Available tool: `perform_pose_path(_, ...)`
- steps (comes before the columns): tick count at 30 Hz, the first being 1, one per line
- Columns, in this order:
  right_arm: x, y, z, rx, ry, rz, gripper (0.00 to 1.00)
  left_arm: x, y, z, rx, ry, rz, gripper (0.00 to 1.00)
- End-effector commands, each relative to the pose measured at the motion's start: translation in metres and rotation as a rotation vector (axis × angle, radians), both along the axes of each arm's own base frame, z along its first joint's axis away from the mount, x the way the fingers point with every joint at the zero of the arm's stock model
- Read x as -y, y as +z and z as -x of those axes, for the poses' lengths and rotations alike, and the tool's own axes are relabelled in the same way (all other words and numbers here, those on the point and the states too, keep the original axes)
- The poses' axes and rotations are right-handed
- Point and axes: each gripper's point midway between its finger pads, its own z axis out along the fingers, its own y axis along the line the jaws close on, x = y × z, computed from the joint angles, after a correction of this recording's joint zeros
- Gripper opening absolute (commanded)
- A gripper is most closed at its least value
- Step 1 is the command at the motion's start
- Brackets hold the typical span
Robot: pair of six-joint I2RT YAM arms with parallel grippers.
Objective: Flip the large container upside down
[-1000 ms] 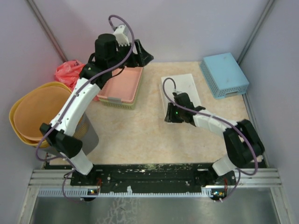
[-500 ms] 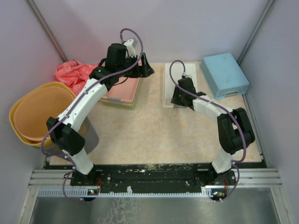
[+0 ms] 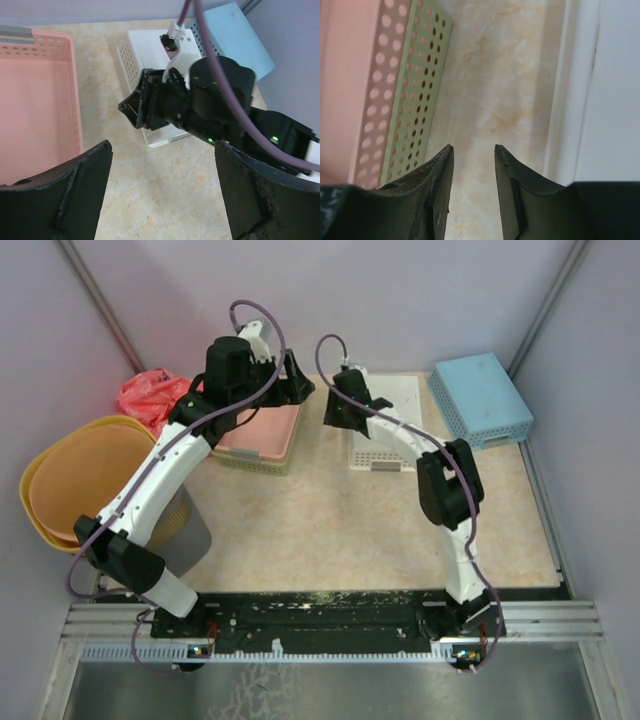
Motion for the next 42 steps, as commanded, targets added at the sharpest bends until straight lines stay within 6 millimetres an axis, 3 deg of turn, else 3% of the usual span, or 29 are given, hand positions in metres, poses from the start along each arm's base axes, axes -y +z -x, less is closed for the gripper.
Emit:
perform_pose_path(1, 0.010, -0.019, -0.032, -0.033, -0.094, 0.098, 0.39, -0.020, 0.023, 0.001, 0.069, 0.080, 0.031, 0.88)
perform_pose_path(4, 0.029, -0.032, -0.053, -0.044, -0.177, 0.128, 0.38, -0.024, 0.023, 0.002, 0.067, 0.092, 0.025, 0.88)
perform_pose_path(10, 0.087, -0.042, -0.082, -0.051, -0.323, 0.154, 0.38, -0.027, 0.023, 0.005, 0.064, 0.084, 0.017, 0.88)
perform_pose_path(14, 0.118, -0.041, -0.100, -0.044, -0.389, 0.150, 0.38, -0.023, 0.018, 0.004, 0.051, 0.067, 0.016, 0.88)
perform_pose_path(20, 0.131, -0.035, -0.123, -0.026, -0.415, 0.150, 0.38, -0.017, 0.011, 0.003, 0.030, 0.043, 0.016, 0.89)
perform_pose_path(24, 0.113, -0.010, -0.122, 0.000, -0.341, 0.071, 0.40, -0.021, 0.002, 0.000, 0.021, 0.057, -0.024, 0.89)
perform_pose_path(27, 0.095, 0.024, -0.110, 0.045, -0.258, -0.012, 0.43, -0.027, -0.007, -0.005, 0.012, 0.084, -0.071, 0.89)
perform_pose_path(31, 0.089, 0.064, -0.078, 0.106, -0.171, -0.041, 0.51, -0.049, -0.023, -0.016, -0.032, 0.156, -0.130, 0.92)
perform_pose_path(33, 0.096, 0.079, -0.055, 0.133, -0.149, -0.033, 0.54, -0.063, -0.035, -0.022, -0.073, 0.187, -0.142, 0.92)
perform_pose_path(37, 0.122, 0.076, -0.001, 0.151, -0.138, 0.018, 0.67, -0.080, -0.069, -0.036, -0.136, 0.226, -0.229, 0.90)
perform_pose_path(42, 0.160, 0.085, 0.062, 0.152, -0.187, 0.025, 0.69, -0.070, -0.130, -0.062, -0.245, 0.182, -0.344, 0.83)
